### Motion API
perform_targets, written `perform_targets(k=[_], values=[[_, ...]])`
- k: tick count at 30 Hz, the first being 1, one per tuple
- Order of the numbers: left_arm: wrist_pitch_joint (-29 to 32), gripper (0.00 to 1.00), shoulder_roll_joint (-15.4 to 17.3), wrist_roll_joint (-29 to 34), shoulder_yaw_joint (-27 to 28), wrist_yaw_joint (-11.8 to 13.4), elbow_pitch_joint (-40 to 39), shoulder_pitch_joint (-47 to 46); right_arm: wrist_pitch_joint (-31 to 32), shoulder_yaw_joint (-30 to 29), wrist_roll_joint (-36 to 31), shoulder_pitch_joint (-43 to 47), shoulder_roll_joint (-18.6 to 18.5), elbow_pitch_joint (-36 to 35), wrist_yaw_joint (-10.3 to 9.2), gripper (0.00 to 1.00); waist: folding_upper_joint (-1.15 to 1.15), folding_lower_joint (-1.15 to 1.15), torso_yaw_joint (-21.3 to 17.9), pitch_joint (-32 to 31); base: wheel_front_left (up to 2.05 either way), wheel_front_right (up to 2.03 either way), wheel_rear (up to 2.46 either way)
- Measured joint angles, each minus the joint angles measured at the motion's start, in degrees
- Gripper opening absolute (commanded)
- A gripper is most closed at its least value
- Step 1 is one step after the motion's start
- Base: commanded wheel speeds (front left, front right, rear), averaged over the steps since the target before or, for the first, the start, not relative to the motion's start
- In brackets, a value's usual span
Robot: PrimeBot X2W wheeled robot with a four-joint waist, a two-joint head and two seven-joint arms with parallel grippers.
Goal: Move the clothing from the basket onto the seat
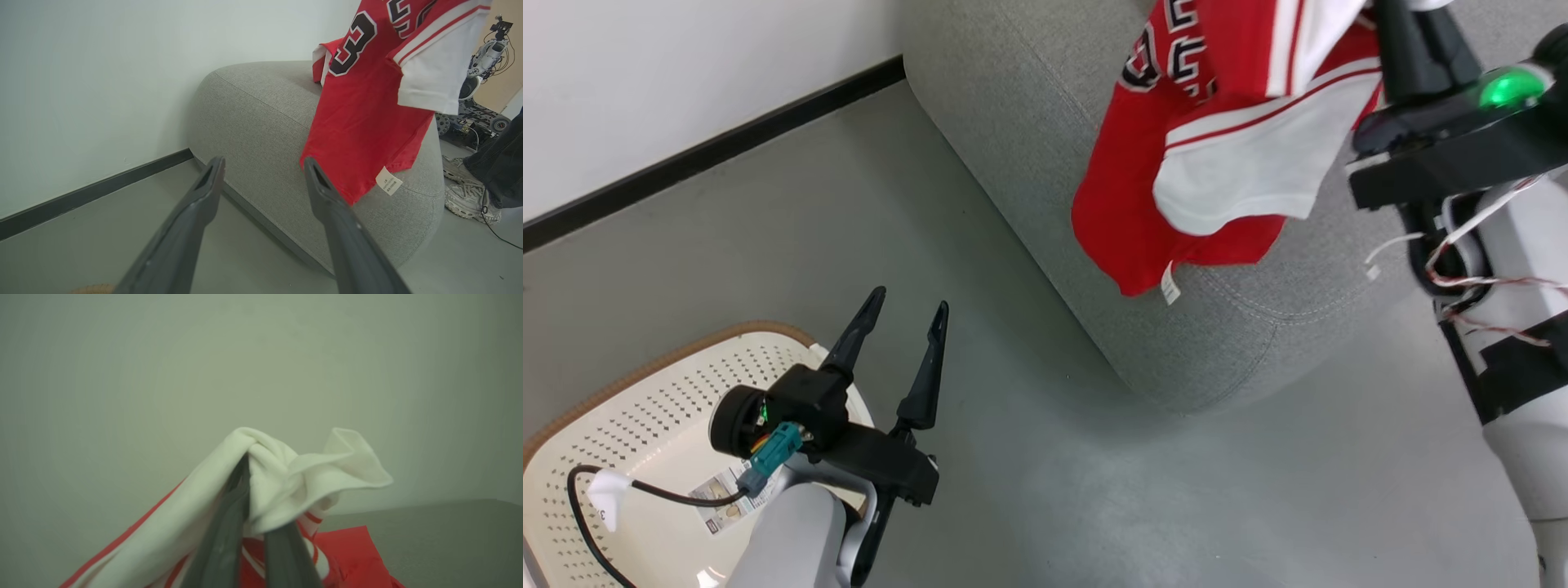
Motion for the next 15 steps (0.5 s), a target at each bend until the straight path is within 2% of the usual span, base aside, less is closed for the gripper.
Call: perform_targets(k=[15], values=[[0.0,1.0,2.02,-0.01,-0.34,0.0,-1.33,-0.33,-0.01,-7.15,-0.01,-6.08,-2.7,5.98,0.0,0.0,0.0,0.0,0.6,5.03,0.0,0.0,0.0]])
